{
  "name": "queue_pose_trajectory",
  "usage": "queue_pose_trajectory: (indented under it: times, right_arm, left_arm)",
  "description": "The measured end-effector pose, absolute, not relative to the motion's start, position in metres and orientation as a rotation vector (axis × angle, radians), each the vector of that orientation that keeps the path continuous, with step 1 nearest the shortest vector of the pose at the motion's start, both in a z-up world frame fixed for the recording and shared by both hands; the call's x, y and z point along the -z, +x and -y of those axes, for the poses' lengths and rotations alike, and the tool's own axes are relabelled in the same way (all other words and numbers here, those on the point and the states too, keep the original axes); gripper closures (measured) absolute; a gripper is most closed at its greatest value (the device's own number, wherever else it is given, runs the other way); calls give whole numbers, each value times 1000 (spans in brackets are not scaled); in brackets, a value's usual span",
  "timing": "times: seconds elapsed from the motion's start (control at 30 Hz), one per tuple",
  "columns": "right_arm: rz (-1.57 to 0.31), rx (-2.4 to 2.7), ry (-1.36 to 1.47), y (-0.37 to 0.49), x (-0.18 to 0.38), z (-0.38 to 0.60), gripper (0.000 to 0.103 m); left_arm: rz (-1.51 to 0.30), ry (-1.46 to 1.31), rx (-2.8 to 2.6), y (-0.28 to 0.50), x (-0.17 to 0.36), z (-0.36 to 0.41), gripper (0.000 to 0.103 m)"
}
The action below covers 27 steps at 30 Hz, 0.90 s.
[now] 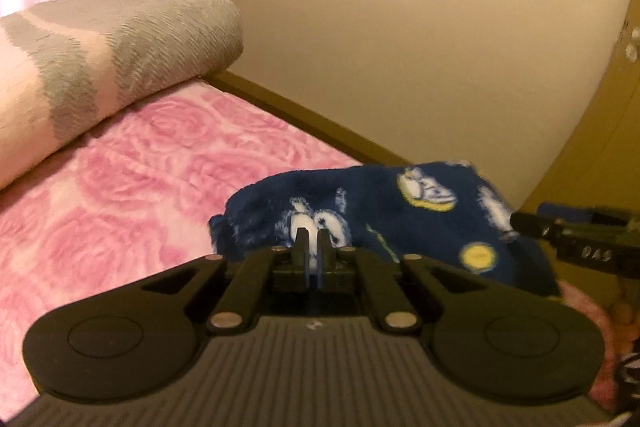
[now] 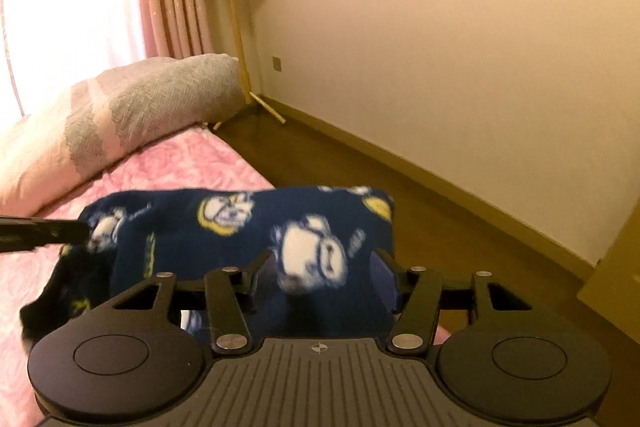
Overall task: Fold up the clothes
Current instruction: 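Lift the pajama stack with both grippers and carry it toward the bed's foot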
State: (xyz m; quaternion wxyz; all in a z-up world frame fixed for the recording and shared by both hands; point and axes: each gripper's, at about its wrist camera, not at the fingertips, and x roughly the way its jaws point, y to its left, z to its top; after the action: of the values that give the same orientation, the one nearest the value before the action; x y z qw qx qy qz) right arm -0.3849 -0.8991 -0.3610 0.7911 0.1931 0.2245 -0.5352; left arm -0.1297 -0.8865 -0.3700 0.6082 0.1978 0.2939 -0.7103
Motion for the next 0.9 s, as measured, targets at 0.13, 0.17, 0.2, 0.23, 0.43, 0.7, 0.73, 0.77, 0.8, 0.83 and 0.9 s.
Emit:
queue_pose_trajectory:
  times: [0.13, 0.17, 0.2, 0.23, 0.43, 0.7, 0.73, 0.77, 0.8, 0.83, 0.9]
  right_arm:
    - [-567, 1133, 411, -365, 386, 915, 46]
    - [-582, 1132, 412, -364, 393, 917, 46]
    - [-598, 1130, 413, -364, 401, 919, 46]
    - [-610, 1127, 413, -364, 406, 920, 46]
    - [-521, 1134, 409, -383, 366, 926, 46]
    - [-584, 1118, 533, -374, 398, 989, 46]
    - [-563, 1123, 546, -378, 400, 989, 46]
    - [-542, 1127, 556, -382, 399, 987, 46]
    - [-521, 1132, 559, -387, 391, 979, 46]
    - [-500, 1137, 562, -393, 383, 971, 46]
    - [-459, 1147, 568, -403, 368, 955, 46]
  left_arm:
    - [-698, 554, 1591, -130, 405, 900, 100]
    - [-710, 543, 1591, -128, 409, 900, 100]
    - [-718, 535, 1590, -126, 411, 899, 100]
    - [-718, 533, 1588, -126, 406, 899, 100]
    - [-646, 435, 1606, -123, 373, 898, 101]
    - [-709, 497, 1576, -114, 412, 932, 99]
    - [-718, 491, 1577, -112, 410, 932, 99]
    - [-728, 482, 1576, -110, 408, 931, 99]
    - [-735, 466, 1567, -108, 401, 928, 98]
    - [-732, 450, 1556, -107, 394, 922, 99]
    - [-714, 425, 1534, -109, 378, 904, 99]
